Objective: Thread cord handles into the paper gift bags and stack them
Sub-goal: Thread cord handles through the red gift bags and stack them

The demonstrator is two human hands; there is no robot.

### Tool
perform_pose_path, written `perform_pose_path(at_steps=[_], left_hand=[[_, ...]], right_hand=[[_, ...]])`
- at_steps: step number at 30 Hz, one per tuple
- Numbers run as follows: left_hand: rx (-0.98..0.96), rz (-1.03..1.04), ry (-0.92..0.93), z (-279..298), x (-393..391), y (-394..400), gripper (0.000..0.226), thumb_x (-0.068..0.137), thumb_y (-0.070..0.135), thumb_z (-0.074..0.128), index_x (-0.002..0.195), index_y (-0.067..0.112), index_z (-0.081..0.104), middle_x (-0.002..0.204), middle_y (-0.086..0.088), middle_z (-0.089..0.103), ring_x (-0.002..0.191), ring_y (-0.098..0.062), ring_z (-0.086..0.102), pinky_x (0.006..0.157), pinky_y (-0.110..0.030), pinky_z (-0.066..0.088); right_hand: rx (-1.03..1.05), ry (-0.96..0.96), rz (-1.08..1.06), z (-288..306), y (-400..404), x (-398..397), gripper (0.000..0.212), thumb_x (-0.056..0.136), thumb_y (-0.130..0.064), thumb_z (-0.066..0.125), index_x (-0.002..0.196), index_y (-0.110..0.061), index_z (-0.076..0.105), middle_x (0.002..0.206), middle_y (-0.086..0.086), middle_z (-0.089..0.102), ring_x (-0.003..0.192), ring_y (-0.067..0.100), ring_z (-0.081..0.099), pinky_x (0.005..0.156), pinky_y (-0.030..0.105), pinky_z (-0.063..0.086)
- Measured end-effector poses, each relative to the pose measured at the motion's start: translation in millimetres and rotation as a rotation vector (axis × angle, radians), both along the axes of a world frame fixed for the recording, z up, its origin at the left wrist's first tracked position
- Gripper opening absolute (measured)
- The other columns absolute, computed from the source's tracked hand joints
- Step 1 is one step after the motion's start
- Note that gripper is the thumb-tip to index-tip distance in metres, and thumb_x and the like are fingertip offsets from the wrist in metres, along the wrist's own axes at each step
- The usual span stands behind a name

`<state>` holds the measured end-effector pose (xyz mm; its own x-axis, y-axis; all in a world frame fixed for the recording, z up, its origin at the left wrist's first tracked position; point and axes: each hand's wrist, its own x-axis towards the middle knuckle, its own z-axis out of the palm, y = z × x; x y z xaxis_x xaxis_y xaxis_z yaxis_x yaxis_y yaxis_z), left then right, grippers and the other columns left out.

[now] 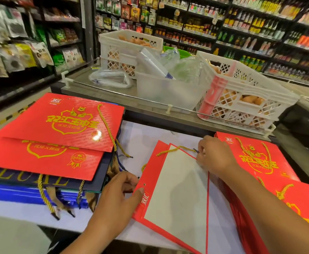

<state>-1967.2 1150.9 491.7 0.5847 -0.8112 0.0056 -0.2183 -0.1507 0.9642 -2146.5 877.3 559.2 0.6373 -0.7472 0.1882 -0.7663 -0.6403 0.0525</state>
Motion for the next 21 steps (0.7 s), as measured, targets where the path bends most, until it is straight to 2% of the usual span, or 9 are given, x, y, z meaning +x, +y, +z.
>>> perform_pose_path(at_steps=[3, 5, 7, 10, 13, 16, 18, 21], left_hand=[[-0.027, 0.004, -0.012, -1, -1, 0, 0.016, 0.09, 0.018, 0.078, 0.095, 0.027, 0.066, 0.102, 0.02, 0.064, 0.102, 0.004, 0.064, 0.082, -0.01, 0.045], [-0.044, 0.005, 0.005, -3, -2, 1, 0.016, 0.091, 0.019, 0.078, 0.096, 0.028, 0.066, 0.106, 0.021, 0.066, 0.106, 0.006, 0.063, 0.084, -0.007, 0.044], [-0.046, -0.002, 0.041, -4, -1, 1, 0.016, 0.091, 0.019, 0.078, 0.097, 0.029, 0.067, 0.109, 0.018, 0.07, 0.108, 0.004, 0.064, 0.089, -0.014, 0.048], [-0.055, -0.016, 0.041, -6, 1, 2, 0.025, 0.092, 0.005, 0.073, 0.091, 0.03, 0.07, 0.105, 0.014, 0.073, 0.106, -0.003, 0.067, 0.093, -0.026, 0.052], [-0.043, -0.025, -0.004, -5, 1, 2, 0.032, 0.093, 0.001, 0.068, 0.091, 0.033, 0.072, 0.107, 0.018, 0.072, 0.11, 0.003, 0.065, 0.093, -0.025, 0.051], [-0.037, -0.019, -0.002, -2, -1, 3, 0.029, 0.095, 0.007, 0.068, 0.101, 0.036, 0.072, 0.107, 0.024, 0.07, 0.102, 0.003, 0.067, 0.088, -0.026, 0.056], [-0.034, -0.026, -0.007, 0, -3, 4, 0.03, 0.095, 0.008, 0.068, 0.107, 0.036, 0.071, 0.108, 0.026, 0.071, 0.102, 0.004, 0.068, 0.089, -0.027, 0.057], [-0.043, -0.057, -0.01, 2, -5, 3, 0.035, 0.094, 0.003, 0.066, 0.105, 0.035, 0.072, 0.106, 0.021, 0.075, 0.104, 0.001, 0.07, 0.092, -0.03, 0.056]], right_hand=[[0.248, -0.401, 0.059, 5, 51, 4, 0.017, 0.08, -0.007, 0.066, 0.077, -0.024, 0.063, 0.074, -0.006, 0.064, 0.067, 0.016, 0.059, 0.06, 0.033, 0.049], [0.356, -0.535, 0.158, 2, 93, 7, 0.024, 0.079, -0.001, 0.067, 0.077, -0.025, 0.066, 0.071, -0.007, 0.066, 0.068, 0.011, 0.062, 0.059, 0.018, 0.044], [0.466, -0.598, 0.205, -5, 126, 12, 0.025, 0.084, -0.001, 0.066, 0.079, -0.025, 0.072, 0.078, -0.012, 0.069, 0.077, 0.007, 0.064, 0.067, 0.011, 0.043], [0.633, -0.653, 0.22, -23, 151, 22, 0.021, 0.093, -0.011, 0.07, 0.087, -0.03, 0.079, 0.093, -0.021, 0.072, 0.095, 0.002, 0.066, 0.079, 0.012, 0.05], [0.663, -0.706, 0.193, -41, 160, 28, 0.018, 0.097, -0.02, 0.07, 0.09, -0.035, 0.077, 0.098, -0.024, 0.072, 0.101, -0.001, 0.065, 0.082, 0.011, 0.05], [0.726, -0.816, 0.136, -47, 162, 29, 0.018, 0.099, -0.022, 0.068, 0.089, -0.035, 0.073, 0.097, -0.024, 0.072, 0.102, -0.001, 0.065, 0.081, 0.008, 0.048], [0.751, -0.881, 0.133, -48, 160, 28, 0.017, 0.099, -0.02, 0.067, 0.09, -0.033, 0.073, 0.096, -0.019, 0.073, 0.101, 0.004, 0.067, 0.085, 0.013, 0.05], [0.796, -0.928, 0.152, -49, 156, 26, 0.013, 0.1, -0.018, 0.067, 0.093, -0.027, 0.074, 0.097, -0.012, 0.074, 0.1, 0.01, 0.069, 0.087, 0.025, 0.055]])
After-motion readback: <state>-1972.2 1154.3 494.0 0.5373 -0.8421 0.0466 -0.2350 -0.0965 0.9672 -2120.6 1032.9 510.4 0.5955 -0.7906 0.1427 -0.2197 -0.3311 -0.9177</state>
